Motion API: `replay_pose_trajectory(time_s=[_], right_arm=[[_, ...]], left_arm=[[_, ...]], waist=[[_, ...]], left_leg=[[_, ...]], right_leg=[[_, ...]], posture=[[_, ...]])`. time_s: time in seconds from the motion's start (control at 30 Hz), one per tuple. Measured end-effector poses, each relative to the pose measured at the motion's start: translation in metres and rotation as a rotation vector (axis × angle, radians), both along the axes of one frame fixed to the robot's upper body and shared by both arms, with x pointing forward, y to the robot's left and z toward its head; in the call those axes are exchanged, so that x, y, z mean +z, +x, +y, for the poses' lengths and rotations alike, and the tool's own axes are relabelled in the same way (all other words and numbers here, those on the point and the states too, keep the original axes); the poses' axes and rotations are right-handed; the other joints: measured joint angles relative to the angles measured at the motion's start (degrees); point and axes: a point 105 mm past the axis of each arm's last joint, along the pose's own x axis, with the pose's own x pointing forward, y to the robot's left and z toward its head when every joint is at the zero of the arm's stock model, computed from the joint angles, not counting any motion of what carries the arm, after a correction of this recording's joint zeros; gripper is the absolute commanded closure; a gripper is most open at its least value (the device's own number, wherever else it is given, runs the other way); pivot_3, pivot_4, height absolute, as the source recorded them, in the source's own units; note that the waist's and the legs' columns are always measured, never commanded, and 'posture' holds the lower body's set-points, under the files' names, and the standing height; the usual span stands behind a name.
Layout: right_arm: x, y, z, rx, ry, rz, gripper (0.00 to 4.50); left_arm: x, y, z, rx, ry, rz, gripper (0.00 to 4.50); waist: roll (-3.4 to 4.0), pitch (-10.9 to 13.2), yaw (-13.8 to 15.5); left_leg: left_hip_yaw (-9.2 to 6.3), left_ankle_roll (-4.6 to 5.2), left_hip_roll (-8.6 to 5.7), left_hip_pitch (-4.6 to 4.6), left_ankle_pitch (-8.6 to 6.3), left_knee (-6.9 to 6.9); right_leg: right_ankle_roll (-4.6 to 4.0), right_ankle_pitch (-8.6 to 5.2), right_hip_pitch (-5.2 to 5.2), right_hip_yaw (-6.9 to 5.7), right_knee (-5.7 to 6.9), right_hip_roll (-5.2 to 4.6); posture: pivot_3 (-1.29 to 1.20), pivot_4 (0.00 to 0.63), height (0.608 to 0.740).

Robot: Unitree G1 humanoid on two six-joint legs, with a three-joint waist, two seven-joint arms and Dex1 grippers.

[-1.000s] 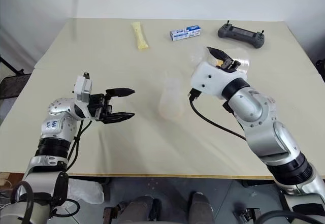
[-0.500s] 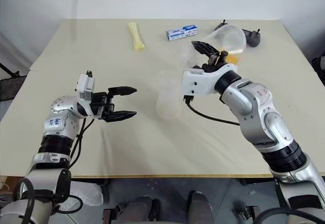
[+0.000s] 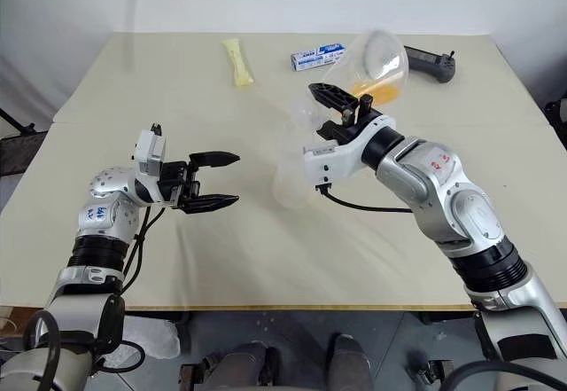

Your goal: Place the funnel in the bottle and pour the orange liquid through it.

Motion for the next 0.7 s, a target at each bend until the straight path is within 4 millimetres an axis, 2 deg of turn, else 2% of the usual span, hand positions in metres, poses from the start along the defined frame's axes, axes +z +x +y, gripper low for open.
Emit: replay_pose_trajectory(time_s=[0.7], right_arm=[[-0.0003, 0.0055, 0.0029, 0.032, -0.120, -0.098, 2.08]], left_arm=[[0.0011, 0.0003, -0.0003, 0.007, -0.001, -0.004, 0.00]], waist=[[0.00, 0.0, 0.0]], left_leg=[[0.00, 0.00, 0.00, 0.00, 0.00, 0.00]], right_leg=[[0.00, 0.00, 0.00, 0.00, -0.01, 0.00]], posture=[[0.00, 0.150, 0.740]])
